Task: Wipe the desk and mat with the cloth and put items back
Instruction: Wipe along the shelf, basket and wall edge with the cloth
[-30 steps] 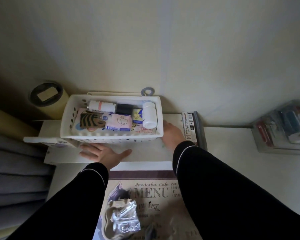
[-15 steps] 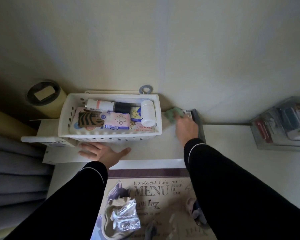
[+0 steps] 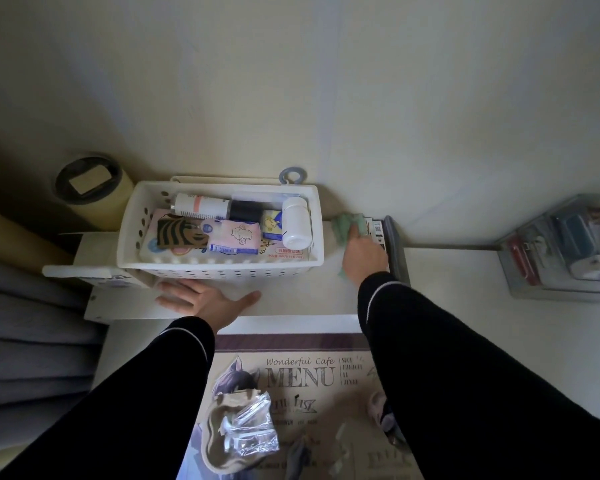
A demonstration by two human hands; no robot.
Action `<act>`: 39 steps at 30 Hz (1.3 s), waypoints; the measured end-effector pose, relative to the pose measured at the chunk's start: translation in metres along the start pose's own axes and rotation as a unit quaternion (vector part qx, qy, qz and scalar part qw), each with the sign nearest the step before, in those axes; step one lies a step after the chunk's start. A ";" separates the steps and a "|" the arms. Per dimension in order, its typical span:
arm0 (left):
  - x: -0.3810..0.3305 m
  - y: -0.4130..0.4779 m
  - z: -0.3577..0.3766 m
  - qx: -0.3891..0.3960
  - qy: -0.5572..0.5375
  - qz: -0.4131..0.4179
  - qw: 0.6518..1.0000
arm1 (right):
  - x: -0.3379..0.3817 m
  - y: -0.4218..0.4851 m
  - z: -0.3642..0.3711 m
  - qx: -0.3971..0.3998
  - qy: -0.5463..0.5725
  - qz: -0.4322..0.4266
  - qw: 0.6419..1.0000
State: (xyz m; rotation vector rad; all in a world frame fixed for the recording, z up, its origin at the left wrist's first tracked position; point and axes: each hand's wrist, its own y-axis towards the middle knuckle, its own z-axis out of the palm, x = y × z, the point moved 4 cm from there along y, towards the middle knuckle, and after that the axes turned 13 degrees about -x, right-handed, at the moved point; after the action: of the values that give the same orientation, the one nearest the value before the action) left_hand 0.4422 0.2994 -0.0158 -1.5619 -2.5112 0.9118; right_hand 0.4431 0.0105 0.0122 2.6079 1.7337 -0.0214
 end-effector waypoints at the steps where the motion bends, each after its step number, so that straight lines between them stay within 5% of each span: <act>1: 0.000 0.000 0.000 -0.001 0.002 0.001 1.000 | -0.003 0.006 -0.004 0.007 0.011 0.002 1.000; 9: 0.000 0.003 0.001 0.000 -0.009 0.007 1.000 | 0.001 -0.098 0.012 0.132 -0.070 -0.056 0.987; 17: 0.002 0.003 0.001 0.006 -0.013 0.003 1.000 | 0.000 -0.066 -0.011 0.082 -0.079 -0.047 0.992; 22: 0.001 0.002 0.003 0.015 -0.019 -0.005 1.000 | 0.010 -0.117 0.014 0.146 -0.094 -0.044 0.984; 27: 0.001 0.002 0.002 0.014 -0.009 -0.012 1.000 | 0.008 -0.045 -0.002 0.085 -0.067 -0.034 0.994; 31: 0.001 0.003 0.001 0.014 -0.015 -0.009 1.000 | 0.029 -0.071 0.003 -0.003 -0.009 -0.153 0.988; 35: 0.001 0.004 0.002 0.010 -0.019 -0.006 1.000 | 0.033 -0.107 0.020 0.035 -0.005 -0.247 0.968; 39: 0.002 0.006 0.003 0.007 -0.015 -0.009 1.000 | 0.015 -0.053 0.001 0.014 -0.036 -0.122 0.992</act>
State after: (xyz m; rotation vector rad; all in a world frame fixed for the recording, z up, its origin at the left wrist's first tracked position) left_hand 0.4451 0.3011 -0.0216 -1.5299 -2.5295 0.9544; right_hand 0.3995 0.0445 0.0110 2.3624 2.0276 -0.1415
